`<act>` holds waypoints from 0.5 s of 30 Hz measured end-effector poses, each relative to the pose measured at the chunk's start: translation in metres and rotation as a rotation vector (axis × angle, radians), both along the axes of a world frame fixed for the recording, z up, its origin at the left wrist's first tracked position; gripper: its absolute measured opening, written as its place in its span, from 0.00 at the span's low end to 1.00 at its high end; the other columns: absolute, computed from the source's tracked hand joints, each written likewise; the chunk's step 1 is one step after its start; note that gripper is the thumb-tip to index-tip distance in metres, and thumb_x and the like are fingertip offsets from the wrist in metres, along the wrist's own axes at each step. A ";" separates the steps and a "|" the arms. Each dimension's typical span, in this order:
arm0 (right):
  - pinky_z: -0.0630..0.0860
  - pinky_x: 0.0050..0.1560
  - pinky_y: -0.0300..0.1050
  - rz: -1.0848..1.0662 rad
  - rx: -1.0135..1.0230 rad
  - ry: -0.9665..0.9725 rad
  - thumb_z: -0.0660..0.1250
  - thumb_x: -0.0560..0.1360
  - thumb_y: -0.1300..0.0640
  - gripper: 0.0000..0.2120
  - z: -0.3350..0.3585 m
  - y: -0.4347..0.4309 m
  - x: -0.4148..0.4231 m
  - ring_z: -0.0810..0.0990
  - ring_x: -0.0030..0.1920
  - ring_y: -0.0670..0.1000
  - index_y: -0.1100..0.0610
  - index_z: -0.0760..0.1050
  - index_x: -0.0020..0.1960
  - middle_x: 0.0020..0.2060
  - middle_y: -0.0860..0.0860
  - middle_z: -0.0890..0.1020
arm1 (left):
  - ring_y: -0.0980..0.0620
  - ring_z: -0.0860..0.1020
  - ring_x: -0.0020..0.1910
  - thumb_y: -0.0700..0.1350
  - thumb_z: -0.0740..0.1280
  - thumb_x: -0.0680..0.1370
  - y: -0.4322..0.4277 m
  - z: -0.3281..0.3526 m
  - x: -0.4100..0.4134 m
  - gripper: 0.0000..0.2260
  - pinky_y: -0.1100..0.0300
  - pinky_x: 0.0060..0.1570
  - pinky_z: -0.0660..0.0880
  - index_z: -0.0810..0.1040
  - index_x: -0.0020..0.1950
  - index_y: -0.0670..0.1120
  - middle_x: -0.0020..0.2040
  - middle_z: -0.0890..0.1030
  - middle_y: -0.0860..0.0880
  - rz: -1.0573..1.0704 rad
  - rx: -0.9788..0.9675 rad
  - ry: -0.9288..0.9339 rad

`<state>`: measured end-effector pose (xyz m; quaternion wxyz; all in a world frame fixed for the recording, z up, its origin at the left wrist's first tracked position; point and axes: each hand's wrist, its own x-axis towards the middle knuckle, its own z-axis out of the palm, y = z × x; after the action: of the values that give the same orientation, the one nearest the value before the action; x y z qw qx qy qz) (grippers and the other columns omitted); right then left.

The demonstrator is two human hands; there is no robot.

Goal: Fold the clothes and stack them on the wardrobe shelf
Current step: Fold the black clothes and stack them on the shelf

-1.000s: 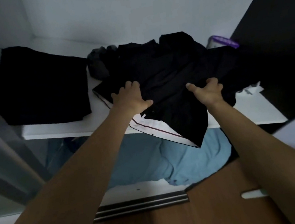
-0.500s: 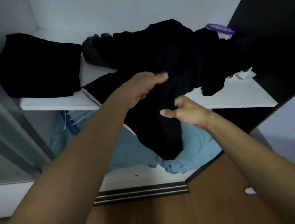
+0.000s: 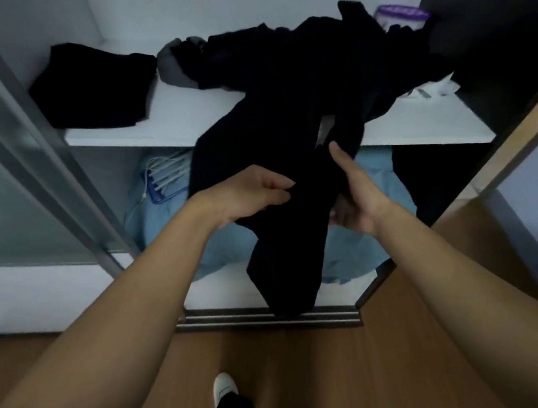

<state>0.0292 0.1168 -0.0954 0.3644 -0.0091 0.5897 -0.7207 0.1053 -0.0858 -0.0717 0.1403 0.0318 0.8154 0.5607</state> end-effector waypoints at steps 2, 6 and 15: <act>0.82 0.51 0.51 -0.026 -0.156 -0.094 0.68 0.72 0.33 0.34 0.000 0.000 0.006 0.85 0.55 0.54 0.56 0.75 0.67 0.58 0.56 0.84 | 0.53 0.83 0.53 0.37 0.65 0.81 0.008 -0.009 0.026 0.12 0.56 0.59 0.76 0.83 0.59 0.48 0.54 0.86 0.52 -0.053 -0.038 -0.010; 0.82 0.50 0.48 -0.087 -0.350 -0.179 0.62 0.81 0.56 0.13 -0.007 -0.023 0.041 0.87 0.46 0.52 0.61 0.78 0.61 0.47 0.55 0.86 | 0.53 0.81 0.59 0.35 0.65 0.80 0.012 -0.028 0.075 0.12 0.61 0.61 0.75 0.82 0.60 0.46 0.56 0.85 0.51 -0.034 -0.012 -0.067; 0.82 0.48 0.50 -0.183 -0.162 -0.226 0.70 0.75 0.54 0.14 -0.010 -0.045 0.110 0.84 0.46 0.55 0.61 0.80 0.57 0.48 0.57 0.84 | 0.53 0.84 0.40 0.32 0.62 0.80 0.000 -0.062 0.145 0.11 0.63 0.40 0.80 0.83 0.52 0.41 0.42 0.86 0.47 0.427 0.396 -0.183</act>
<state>0.1392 0.0715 -0.1052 0.3594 0.0963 0.4831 -0.7926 0.2499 -0.0860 -0.1338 0.0831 -0.1644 0.6624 0.7262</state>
